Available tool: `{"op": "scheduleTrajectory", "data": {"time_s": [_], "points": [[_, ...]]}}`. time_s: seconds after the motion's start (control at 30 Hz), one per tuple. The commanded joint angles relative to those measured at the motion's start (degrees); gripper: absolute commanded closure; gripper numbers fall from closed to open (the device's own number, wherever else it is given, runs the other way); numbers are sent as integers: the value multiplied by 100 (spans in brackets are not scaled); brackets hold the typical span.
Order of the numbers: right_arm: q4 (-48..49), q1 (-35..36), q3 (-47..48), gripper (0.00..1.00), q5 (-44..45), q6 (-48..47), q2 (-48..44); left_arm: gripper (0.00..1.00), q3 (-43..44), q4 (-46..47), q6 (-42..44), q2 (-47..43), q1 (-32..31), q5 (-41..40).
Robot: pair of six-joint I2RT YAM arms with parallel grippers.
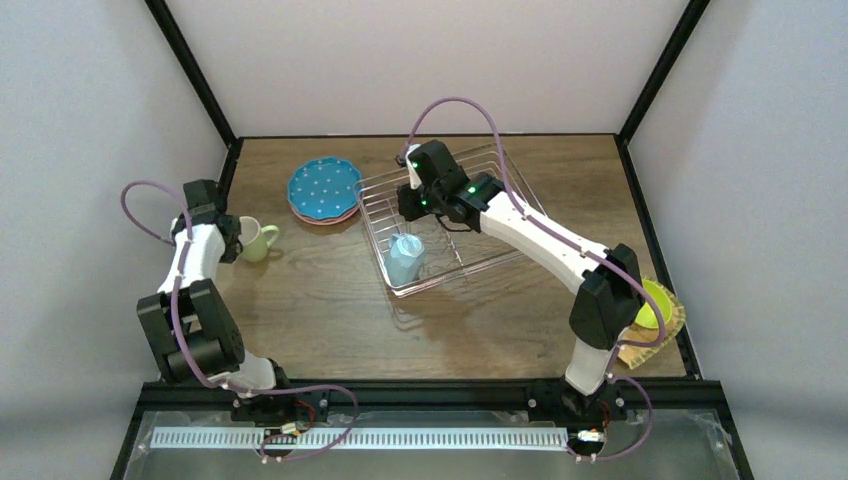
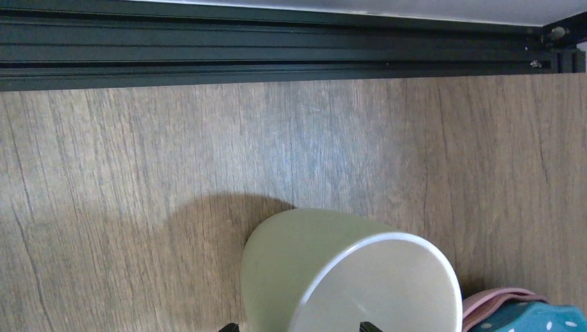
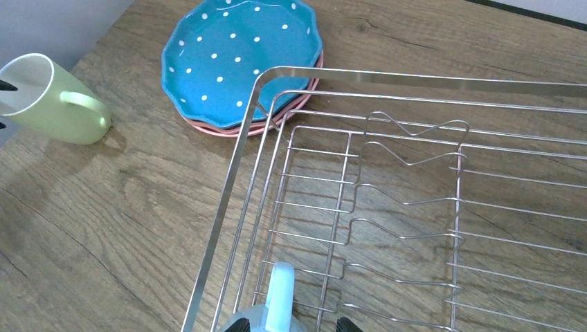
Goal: Load the mixed dishes into the dish rack
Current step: Grab the cup from the corner of the board.
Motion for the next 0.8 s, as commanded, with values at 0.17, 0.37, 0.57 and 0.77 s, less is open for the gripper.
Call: {"op": "scheduleTrajectory", "data": {"time_s": [0.17,0.37,0.57,0.77], "points": [[96,-21,95,29,25,-39,112,0,103,32,220,185,25,149],[51,-42,73,29,44,-61,113,1,-110,145,197,306,25,203],[2,-48,68,29,69,-80,92,31,-304,435,160,470,24,401],[-65,-47,77,29,112,-85,62,65,-299,426,150,648,23,500]]}}
